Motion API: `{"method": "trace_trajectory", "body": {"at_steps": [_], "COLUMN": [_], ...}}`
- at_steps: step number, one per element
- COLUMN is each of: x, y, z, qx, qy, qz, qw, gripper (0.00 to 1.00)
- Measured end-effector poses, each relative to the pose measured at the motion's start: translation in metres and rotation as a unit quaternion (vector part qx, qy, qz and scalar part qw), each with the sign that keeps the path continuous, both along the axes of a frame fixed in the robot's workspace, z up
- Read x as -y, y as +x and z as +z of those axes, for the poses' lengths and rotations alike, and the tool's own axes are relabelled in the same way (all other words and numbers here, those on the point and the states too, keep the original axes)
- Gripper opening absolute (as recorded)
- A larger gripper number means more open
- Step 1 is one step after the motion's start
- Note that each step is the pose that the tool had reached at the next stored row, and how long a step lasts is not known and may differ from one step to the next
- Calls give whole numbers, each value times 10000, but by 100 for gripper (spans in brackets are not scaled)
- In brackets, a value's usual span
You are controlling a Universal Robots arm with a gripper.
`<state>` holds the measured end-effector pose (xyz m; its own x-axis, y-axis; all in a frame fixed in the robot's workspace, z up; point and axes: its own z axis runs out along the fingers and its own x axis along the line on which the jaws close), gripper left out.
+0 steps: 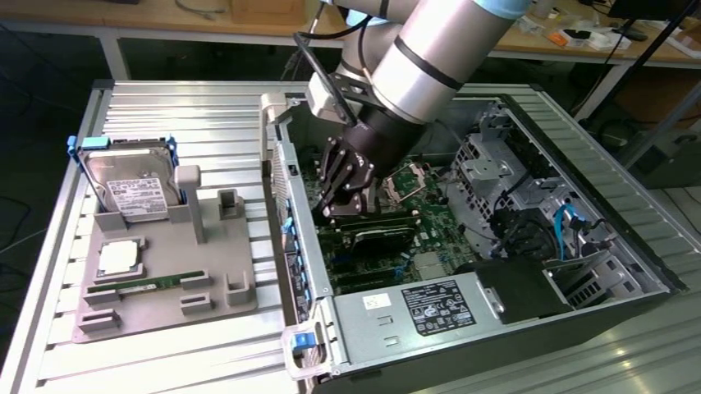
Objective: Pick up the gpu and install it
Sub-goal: 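Press down on the gpu until it lock into place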
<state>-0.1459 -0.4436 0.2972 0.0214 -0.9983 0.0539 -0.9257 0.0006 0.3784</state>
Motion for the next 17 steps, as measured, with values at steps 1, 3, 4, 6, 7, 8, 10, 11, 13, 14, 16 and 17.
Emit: {"method": "trace_trajectory", "body": {"at_steps": [1, 3, 4, 6, 7, 8, 10, 11, 13, 14, 16, 17], "x": [0, 0, 0, 0, 0, 0, 0, 0, 0, 0, 0, 0], "y": [-1, -1, -1, -1, -2, -3, -6, -6, -7, -7, -8, -6], "z": [-4, -10, -12, -20, -23, -31, -50, -57, -78, -87, -101, -102], "qx": [-11, -13, -13, -13, -13, -15, -20, -22, -29, -33, -39, -44], "qy": [-1, 1, 2, 6, 6, 7, 9, 10, 11, 12, 13, 12], "qz": [-1, 0, 0, 1, 1, 0, 1, 1, 0, 0, -1, 0], "qw": [10000, 10000, 10000, 10000, 10000, 10000, 10000, 10000, 10000, 10000, 10000, 10000], "gripper": [11, 11, 11, 11, 11, 11, 11, 11, 11, 11, 11, 11]}}
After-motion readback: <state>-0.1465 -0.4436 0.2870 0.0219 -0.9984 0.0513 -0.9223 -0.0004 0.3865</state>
